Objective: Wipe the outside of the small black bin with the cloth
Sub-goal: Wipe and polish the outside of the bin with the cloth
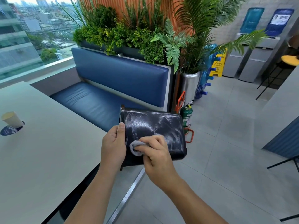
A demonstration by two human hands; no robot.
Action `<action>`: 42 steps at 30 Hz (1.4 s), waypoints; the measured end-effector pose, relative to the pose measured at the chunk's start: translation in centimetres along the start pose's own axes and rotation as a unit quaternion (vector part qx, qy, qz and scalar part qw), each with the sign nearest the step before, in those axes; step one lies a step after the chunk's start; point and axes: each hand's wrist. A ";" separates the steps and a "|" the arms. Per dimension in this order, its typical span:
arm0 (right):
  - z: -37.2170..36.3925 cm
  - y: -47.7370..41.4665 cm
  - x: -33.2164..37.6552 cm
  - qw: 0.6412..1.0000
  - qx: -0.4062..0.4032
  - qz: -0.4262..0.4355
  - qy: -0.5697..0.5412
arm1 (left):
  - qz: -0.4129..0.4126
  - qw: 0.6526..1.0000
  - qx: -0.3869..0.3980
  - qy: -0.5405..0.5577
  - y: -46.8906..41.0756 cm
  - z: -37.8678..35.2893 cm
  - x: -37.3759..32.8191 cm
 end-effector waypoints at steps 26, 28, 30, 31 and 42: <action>2.2 -12.2 -1.4 0.997 -0.053 -0.055 -0.001 | -0.011 1.000 0.005 0.017 0.2 -1.2 -0.5; 2.0 -12.1 -1.2 0.997 -0.056 -0.050 -0.005 | -0.007 1.000 -0.016 0.020 -0.1 -1.2 -0.7; 1.4 -10.4 -0.7 0.999 -0.048 -0.019 -0.011 | 0.003 0.999 -0.029 0.042 -0.7 -0.9 -0.4; 1.1 -9.1 -0.5 0.999 -0.041 0.000 -0.017 | 0.011 0.998 -0.033 0.053 -1.1 -0.8 -0.1; -1.0 -3.7 -0.7 0.995 -0.008 0.070 -0.065 | 0.101 0.960 0.064 0.254 -3.1 0.1 -1.1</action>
Point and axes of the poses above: each hand's wrist, its own y-axis away from the middle knuckle, its own z-axis out of the back of the hand, x = y × z, and after that the axes turned 14 degrees about x, right-handed
